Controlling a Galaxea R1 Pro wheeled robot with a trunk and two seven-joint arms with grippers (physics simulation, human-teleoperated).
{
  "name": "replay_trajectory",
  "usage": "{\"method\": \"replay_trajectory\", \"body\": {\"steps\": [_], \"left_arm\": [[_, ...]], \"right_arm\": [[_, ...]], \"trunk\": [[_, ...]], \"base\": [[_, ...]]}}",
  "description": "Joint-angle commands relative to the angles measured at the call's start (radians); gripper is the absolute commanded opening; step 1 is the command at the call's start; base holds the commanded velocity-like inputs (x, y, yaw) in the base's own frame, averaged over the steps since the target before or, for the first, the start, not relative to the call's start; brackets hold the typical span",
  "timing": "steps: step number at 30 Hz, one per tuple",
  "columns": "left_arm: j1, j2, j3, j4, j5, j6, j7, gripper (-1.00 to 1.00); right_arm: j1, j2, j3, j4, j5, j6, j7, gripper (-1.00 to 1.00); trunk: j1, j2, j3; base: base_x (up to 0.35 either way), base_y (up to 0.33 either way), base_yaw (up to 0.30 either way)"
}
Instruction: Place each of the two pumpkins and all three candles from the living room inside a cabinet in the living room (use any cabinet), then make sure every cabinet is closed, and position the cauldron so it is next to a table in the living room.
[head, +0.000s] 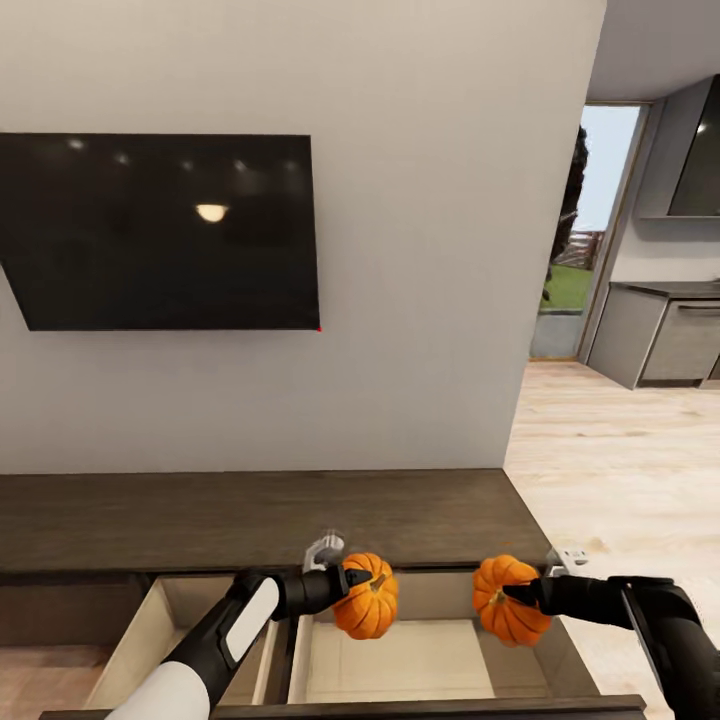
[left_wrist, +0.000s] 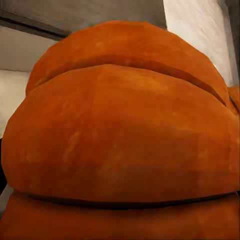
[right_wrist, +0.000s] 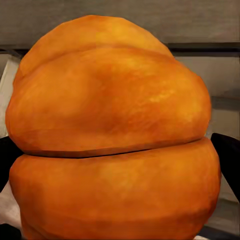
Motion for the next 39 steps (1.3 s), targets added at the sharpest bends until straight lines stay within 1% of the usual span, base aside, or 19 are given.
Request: {"method": "replay_trajectory", "body": {"steps": [1, 4, 9, 13, 14, 17, 25, 33, 39], "left_arm": [[-0.001, 0.0, 0.001, 0.009, 0.019, 0.007, -0.001, -1.0], [-0.002, 0.001, 0.0, 0.039, 0.016, 0.006, 0.0, -1.0], [-0.002, -0.001, -0.005, 0.051, 0.015, 0.006, 0.001, -1.0], [-0.002, -0.001, -0.007, 0.054, 0.014, 0.005, 0.027, -1.0], [-0.002, 0.001, -0.006, 0.055, 0.014, 0.003, 0.046, -1.0], [-0.002, 0.001, -0.009, 0.055, 0.014, 0.003, 0.055, -1.0], [-0.002, 0.001, -0.009, 0.055, 0.015, 0.003, 0.056, -1.0], [-0.002, 0.001, -0.008, 0.055, 0.015, 0.003, 0.056, -1.0], [-0.002, 0.0, -0.009, 0.055, 0.015, 0.005, 0.055, -1.0]], "right_arm": [[-0.002, 0.004, -0.001, 0.004, 0.007, 0.002, 0.002, -1.0], [-0.005, 0.03, 0.005, 0.019, 0.005, 0.002, -0.023, -1.0], [-0.007, 0.039, 0.006, 0.024, 0.005, 0.002, -0.031, -1.0], [-0.007, 0.042, 0.007, 0.025, 0.005, 0.002, -0.033, -1.0], [-0.007, 0.049, 0.008, 0.026, 0.006, 0.002, -0.037, -1.0], [-0.007, 0.055, 0.011, 0.027, 0.007, 0.001, -0.038, -1.0], [-0.005, 0.057, 0.012, 0.027, 0.006, 0.003, -0.034, -1.0], [-0.005, 0.057, 0.011, 0.027, 0.005, 0.005, -0.031, -1.0], [-0.005, 0.056, 0.01, 0.034, 0.004, 0.004, -0.028, -1.0]], "trunk": [[0.0, -0.001, -0.001], [0.0, -0.001, -0.001], [0.0, -0.001, -0.001], [0.0, -0.001, -0.001], [0.0, -0.001, -0.001], [0.0, -0.001, -0.001], [0.0, -0.001, -0.001], [0.0, -0.001, -0.001], [0.0, -0.001, -0.001]], "base": [[0.0, 0.0, 0.0], [0.0, 0.0, 0.0], [0.075, -0.061, 0.0], [0.223, -0.178, 0.0], [0.091, -0.064, 0.0], [0.036, -0.025, 0.0], [0.002, -0.005, 0.002], [0.0, -0.132, 0.216], [0.078, -0.013, 0.059]]}}
